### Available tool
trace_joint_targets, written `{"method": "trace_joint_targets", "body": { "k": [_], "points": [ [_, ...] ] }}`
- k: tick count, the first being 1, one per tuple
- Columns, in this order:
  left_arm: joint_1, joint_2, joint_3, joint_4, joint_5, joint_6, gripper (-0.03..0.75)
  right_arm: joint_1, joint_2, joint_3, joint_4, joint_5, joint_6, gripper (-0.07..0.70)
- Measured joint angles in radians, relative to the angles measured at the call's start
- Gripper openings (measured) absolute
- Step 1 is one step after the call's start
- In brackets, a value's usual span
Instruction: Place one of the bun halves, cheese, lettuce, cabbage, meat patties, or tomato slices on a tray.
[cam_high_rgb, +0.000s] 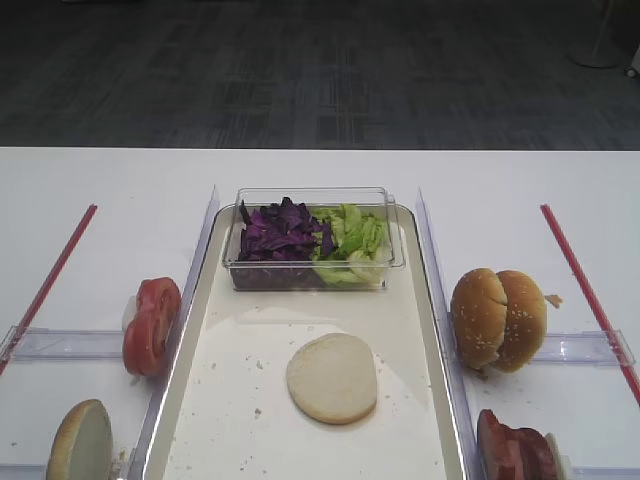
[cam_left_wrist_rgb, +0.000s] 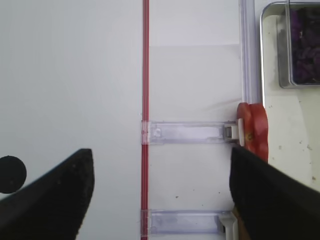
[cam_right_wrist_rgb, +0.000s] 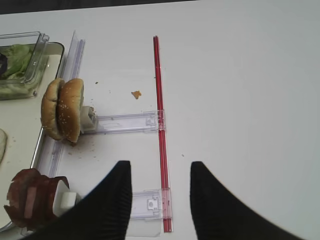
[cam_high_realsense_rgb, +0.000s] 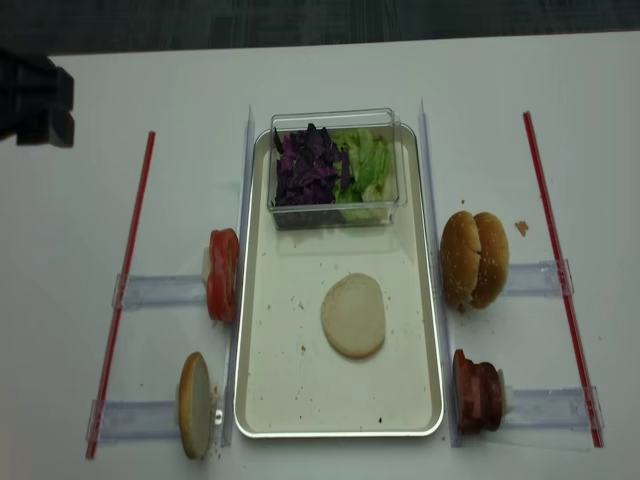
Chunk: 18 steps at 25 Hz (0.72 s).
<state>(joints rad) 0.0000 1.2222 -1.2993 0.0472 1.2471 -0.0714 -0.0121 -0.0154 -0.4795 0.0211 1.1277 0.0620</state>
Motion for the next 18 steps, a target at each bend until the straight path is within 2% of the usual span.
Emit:
{"method": "trace_joint_targets", "body": {
  "k": [5, 18],
  "points": [
    [0.0, -0.111, 0.024, 0.0, 0.004, -0.001, 0.516, 0.0, 0.0, 0.0, 0.0, 0.0, 0.0, 0.319],
    [0.0, -0.537, 0.338, 0.003, 0.015, 0.011, 0.516, 0.0, 0.0, 0.0, 0.0, 0.0, 0.0, 0.319]
  ]
}}
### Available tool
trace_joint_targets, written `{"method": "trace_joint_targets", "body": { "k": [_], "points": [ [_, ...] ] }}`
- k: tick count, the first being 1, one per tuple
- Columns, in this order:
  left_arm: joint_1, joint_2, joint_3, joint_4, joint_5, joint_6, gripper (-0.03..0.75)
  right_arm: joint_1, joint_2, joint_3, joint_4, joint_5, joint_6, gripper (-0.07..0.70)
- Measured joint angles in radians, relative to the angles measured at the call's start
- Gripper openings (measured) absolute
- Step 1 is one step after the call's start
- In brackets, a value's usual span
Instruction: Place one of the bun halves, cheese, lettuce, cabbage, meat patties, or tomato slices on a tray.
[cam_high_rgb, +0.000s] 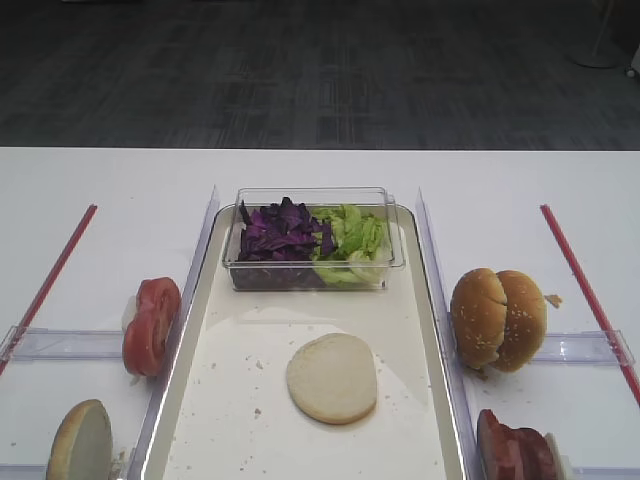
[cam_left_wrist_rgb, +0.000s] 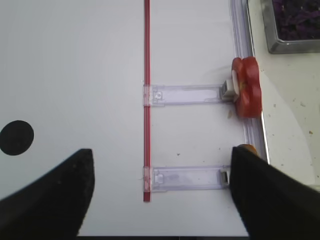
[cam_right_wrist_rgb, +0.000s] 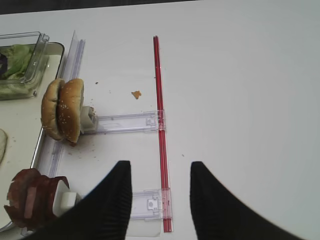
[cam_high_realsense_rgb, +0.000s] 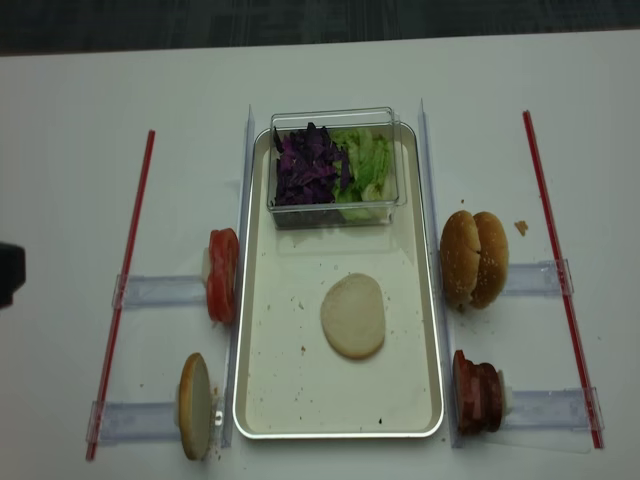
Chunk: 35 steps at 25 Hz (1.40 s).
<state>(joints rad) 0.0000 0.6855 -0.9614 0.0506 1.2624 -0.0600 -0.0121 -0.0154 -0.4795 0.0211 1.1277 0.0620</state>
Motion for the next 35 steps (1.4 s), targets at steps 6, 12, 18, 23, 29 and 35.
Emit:
{"method": "trace_joint_targets", "body": {
  "k": [6, 12, 18, 23, 29, 35],
  "points": [
    [0.002, -0.176, 0.116, 0.007, 0.003, 0.021, 0.516, 0.0, 0.0, 0.0, 0.0, 0.0, 0.0, 0.319],
    [0.002, -0.323, 0.243, 0.007, 0.005, 0.026, 0.516, 0.0, 0.0, 0.0, 0.0, 0.0, 0.0, 0.319],
    [0.002, -0.424, 0.377, 0.005, -0.012, 0.029, 0.516, 0.0, 0.0, 0.0, 0.0, 0.0, -0.002, 0.319],
    [0.002, -0.507, 0.451, -0.001, -0.046, 0.031, 0.516, 0.0, 0.0, 0.0, 0.0, 0.0, -0.002, 0.319],
    [0.002, -0.62, 0.457, -0.003, -0.059, 0.052, 0.516, 0.0, 0.0, 0.0, 0.0, 0.0, 0.0, 0.319],
    [0.002, -0.699, 0.459, -0.004, -0.075, 0.06, 0.516, 0.0, 0.0, 0.0, 0.0, 0.0, 0.0, 0.319]
  ]
}}
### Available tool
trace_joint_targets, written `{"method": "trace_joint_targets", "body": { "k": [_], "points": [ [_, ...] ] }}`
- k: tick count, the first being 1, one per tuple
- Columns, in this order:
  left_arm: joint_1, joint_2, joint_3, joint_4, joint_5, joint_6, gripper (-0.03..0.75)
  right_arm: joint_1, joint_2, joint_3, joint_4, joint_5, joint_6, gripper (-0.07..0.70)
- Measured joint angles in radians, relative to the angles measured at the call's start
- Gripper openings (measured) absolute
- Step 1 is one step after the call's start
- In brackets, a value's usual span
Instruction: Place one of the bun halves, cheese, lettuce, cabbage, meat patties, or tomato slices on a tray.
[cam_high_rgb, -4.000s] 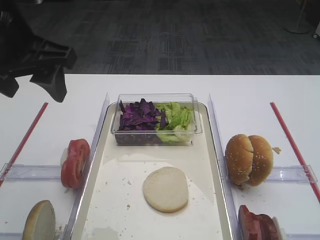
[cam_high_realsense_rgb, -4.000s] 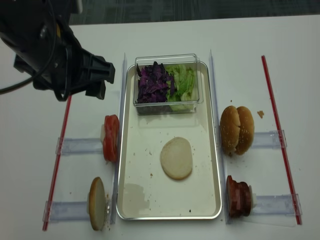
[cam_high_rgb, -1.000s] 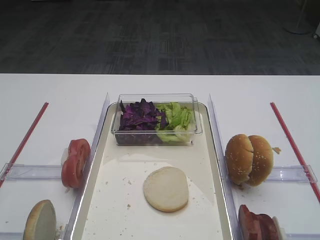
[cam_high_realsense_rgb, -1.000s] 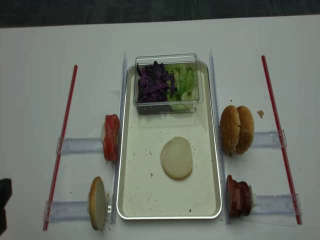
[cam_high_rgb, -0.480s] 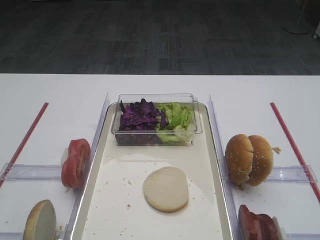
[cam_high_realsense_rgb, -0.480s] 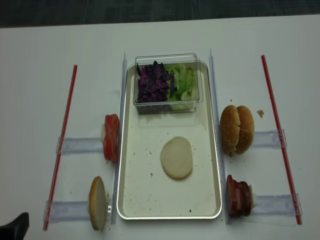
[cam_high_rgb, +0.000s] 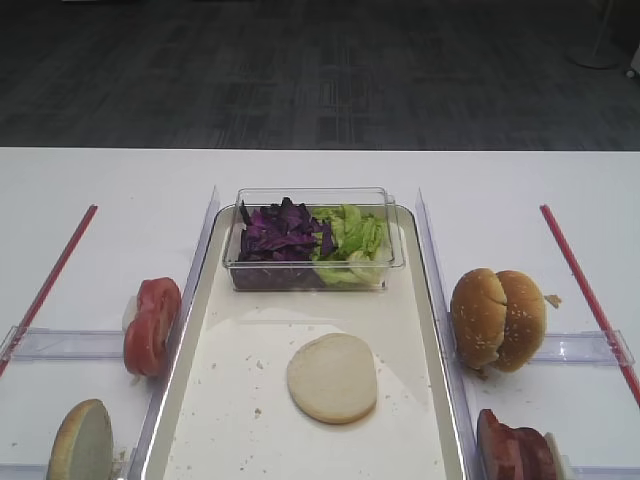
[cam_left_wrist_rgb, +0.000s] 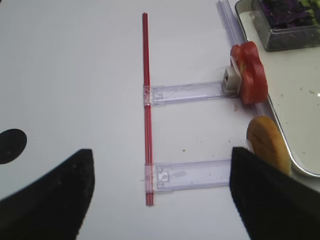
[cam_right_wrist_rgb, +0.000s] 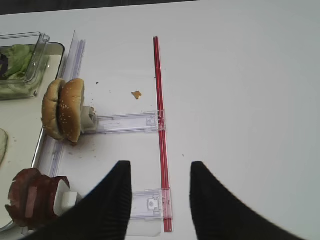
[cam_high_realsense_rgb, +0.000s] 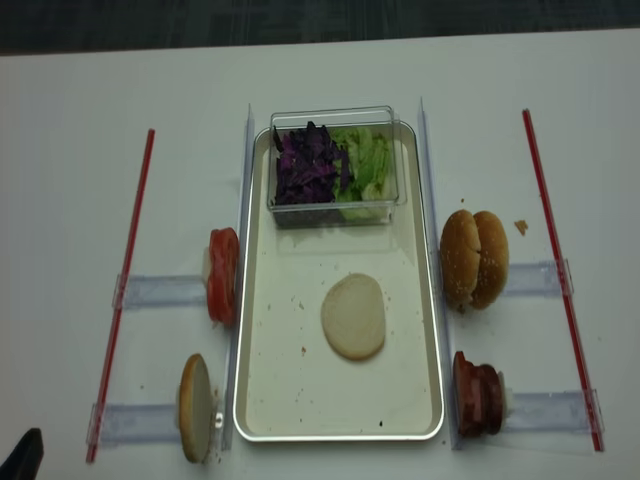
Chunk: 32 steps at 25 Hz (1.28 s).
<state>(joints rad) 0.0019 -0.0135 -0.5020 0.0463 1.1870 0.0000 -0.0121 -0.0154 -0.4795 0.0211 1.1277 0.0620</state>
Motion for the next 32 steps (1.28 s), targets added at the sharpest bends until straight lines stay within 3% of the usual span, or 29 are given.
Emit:
{"method": "trace_joint_targets", "body": {
  "k": [17, 32],
  "points": [
    [0.0, -0.001, 0.012, -0.022, -0.006, 0.016, 0.513, 0.0, 0.0, 0.0, 0.002, 0.001, 0.0, 0.319],
    [0.0, -0.001, 0.012, 0.029, -0.006, -0.05, 0.472, 0.0, 0.0, 0.0, 0.002, 0.001, 0.0, 0.319]
  ]
}}
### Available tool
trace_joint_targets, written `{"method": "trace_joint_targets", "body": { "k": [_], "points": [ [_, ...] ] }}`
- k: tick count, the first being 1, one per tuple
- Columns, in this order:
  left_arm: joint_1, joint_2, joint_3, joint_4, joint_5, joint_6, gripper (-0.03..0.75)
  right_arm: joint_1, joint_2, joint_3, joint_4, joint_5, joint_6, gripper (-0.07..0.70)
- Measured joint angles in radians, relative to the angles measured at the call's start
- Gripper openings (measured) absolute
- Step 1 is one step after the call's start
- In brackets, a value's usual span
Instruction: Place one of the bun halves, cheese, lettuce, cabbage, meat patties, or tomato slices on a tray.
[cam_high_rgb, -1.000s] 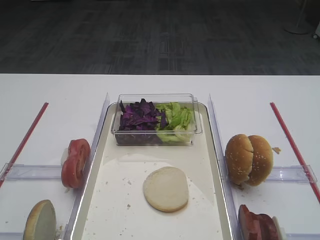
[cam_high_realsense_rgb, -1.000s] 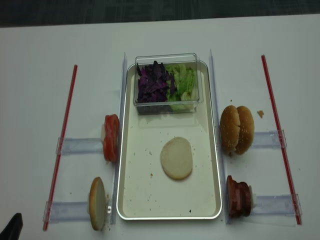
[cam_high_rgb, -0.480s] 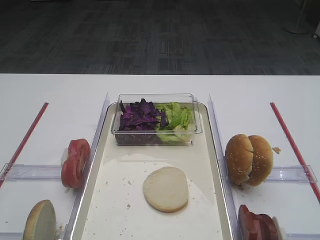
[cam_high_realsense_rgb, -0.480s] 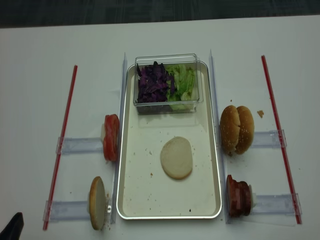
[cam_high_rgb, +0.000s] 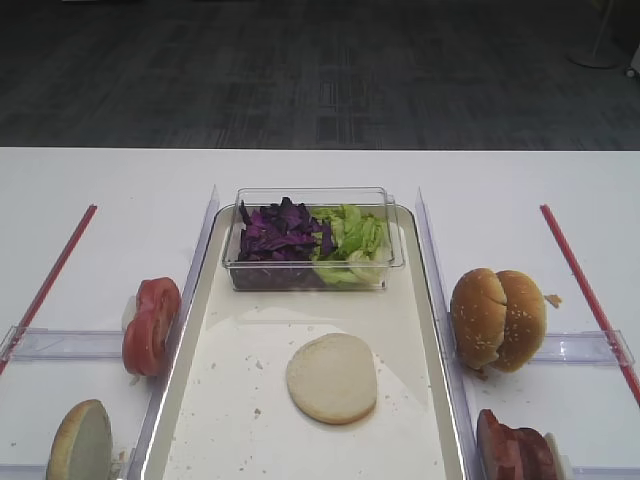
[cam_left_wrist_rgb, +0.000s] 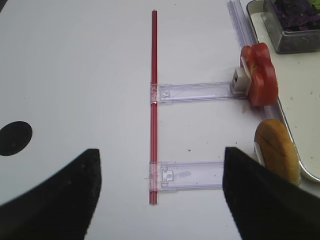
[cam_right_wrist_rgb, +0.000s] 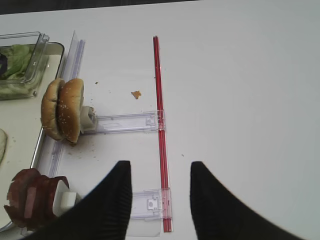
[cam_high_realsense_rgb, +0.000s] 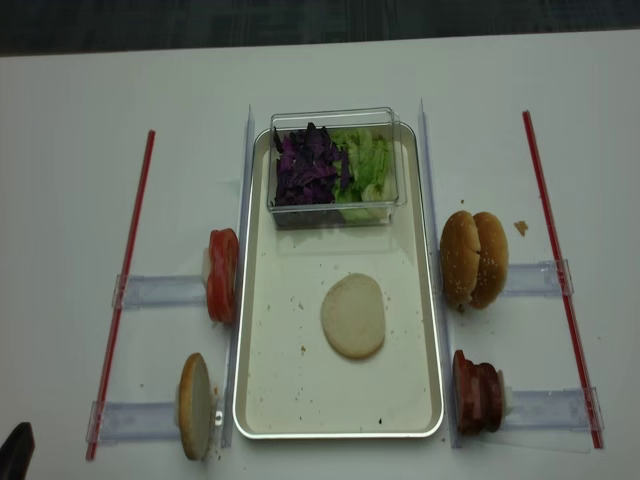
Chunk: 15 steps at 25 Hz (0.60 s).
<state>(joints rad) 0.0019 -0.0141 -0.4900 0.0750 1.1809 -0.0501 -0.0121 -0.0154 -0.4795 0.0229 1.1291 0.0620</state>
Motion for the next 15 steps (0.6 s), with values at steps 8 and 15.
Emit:
{"method": "trace_joint_targets", "body": {
  "k": [8, 15],
  "points": [
    [0.0, 0.0, 0.0, 0.0, 0.0, 0.0, 0.466, 0.0, 0.0, 0.0, 0.0, 0.0, 0.0, 0.319],
    [0.0, 0.0, 0.0, 0.0, 0.0, 0.0, 0.452, 0.0, 0.0, 0.0, 0.0, 0.0, 0.0, 0.319]
  ]
}}
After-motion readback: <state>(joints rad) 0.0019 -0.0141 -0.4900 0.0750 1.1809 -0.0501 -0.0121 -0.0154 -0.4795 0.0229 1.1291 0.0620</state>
